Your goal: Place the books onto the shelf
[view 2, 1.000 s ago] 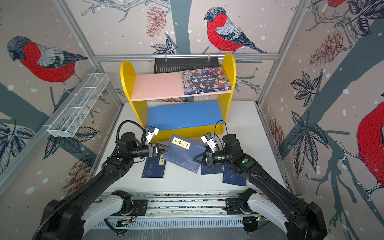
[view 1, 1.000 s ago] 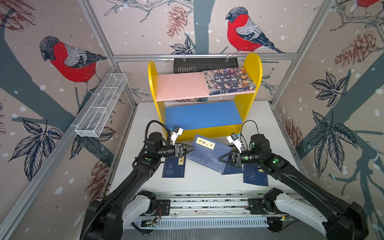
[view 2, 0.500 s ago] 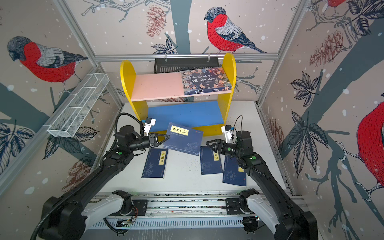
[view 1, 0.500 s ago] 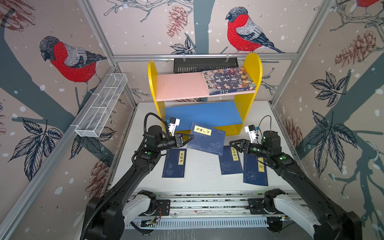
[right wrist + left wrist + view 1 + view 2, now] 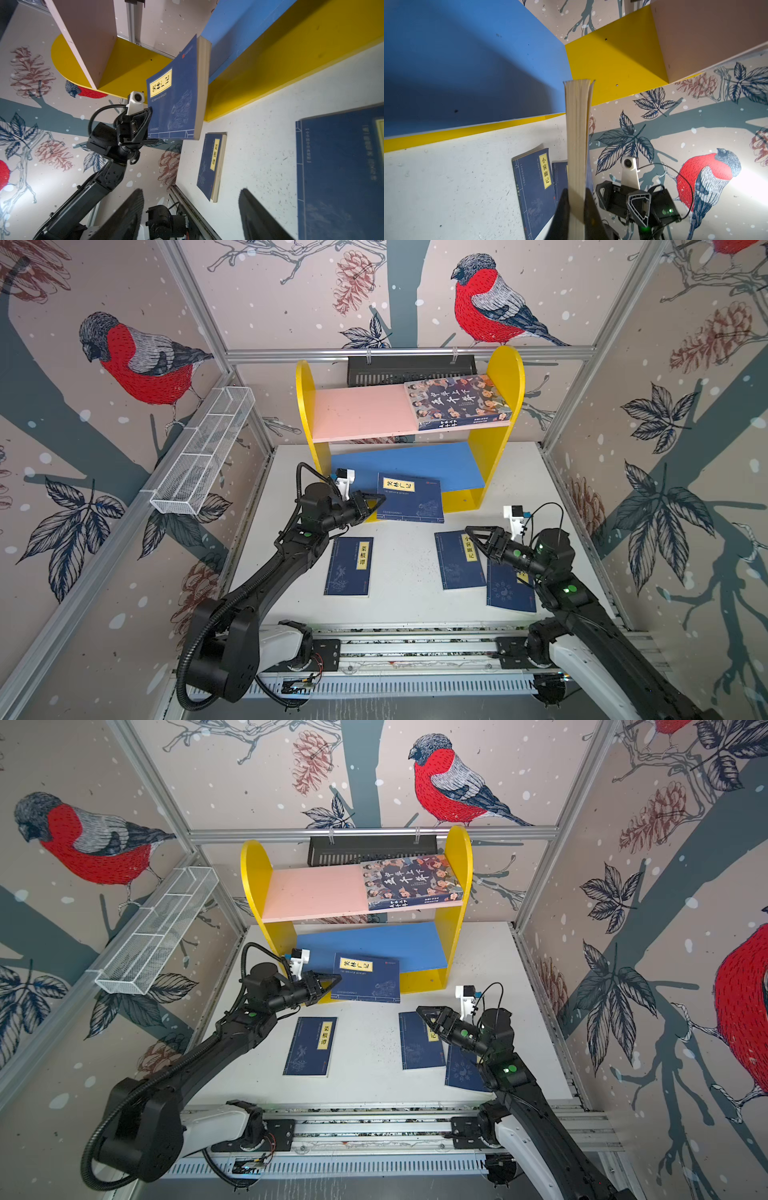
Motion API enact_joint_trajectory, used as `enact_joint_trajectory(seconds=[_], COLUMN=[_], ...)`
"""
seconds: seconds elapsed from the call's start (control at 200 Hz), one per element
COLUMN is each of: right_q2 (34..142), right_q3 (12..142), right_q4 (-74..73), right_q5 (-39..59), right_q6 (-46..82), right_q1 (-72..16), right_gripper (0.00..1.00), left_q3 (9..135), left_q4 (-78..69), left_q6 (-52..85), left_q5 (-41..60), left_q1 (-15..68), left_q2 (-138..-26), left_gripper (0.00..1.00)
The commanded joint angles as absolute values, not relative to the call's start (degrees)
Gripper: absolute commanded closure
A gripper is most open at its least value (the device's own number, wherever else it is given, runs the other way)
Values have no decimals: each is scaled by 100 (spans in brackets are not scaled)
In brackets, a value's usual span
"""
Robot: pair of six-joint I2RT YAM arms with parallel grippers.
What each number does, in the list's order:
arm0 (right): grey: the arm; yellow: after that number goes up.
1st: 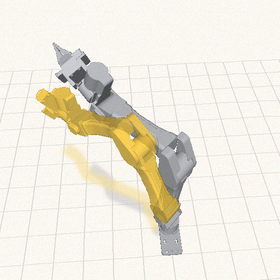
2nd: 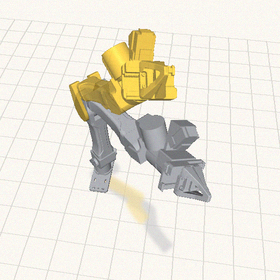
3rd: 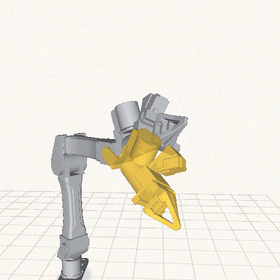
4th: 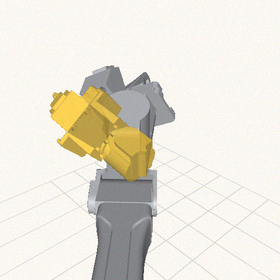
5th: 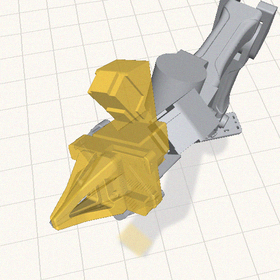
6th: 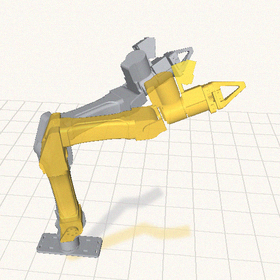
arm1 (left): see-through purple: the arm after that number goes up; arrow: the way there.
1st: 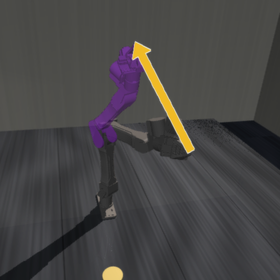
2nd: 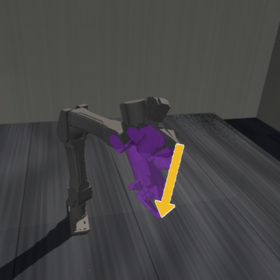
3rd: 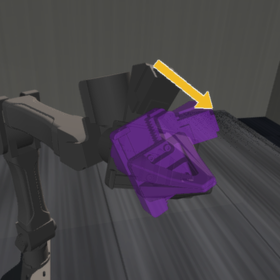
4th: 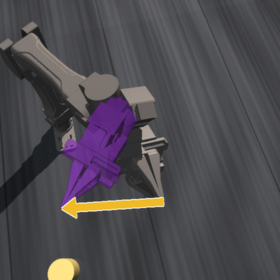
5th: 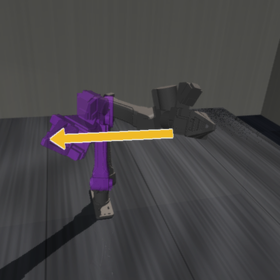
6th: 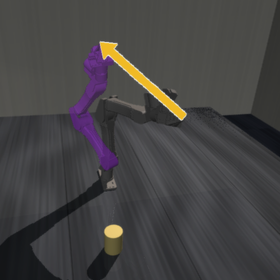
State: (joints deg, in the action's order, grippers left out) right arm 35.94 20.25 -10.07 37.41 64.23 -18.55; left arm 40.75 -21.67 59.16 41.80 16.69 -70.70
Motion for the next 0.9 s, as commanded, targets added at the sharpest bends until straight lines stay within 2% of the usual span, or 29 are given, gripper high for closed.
enact_joint_trajectory(seconds=[0.0, 0.205, 0.44, 0.605, 0.896], right_q2=[3507, 3947, 4839, 5126, 5663], right_q3=[1943, 1802, 1906, 2078, 2266], right_q4=[-1554, -2335, -3244, -3483, -3802], right_q5=[2991, 2339, 2173, 1776, 1655], right_q6=[6932, 7230, 7409, 7409, 7403], right_q1=[-2254, -2910, -3186, -3311, -3322], right_gripper=[27, 28, 31, 32, 34], left_q3=[4114, 4255, 4465, 4508, 4560], left_q4=[-3028, -3444, -3564, -3629, -3828], left_q6=[6598, 6952, 6943, 6957, 7161], left_q5=[4168, 4340, 4359, 4329, 4306], left_q1=[1685, 1857, 1975, 2035, 2126], left_q2=[-7250, -7649, -7922, -8053, -8208], left_gripper=[100, 100, 100, 100, 100])
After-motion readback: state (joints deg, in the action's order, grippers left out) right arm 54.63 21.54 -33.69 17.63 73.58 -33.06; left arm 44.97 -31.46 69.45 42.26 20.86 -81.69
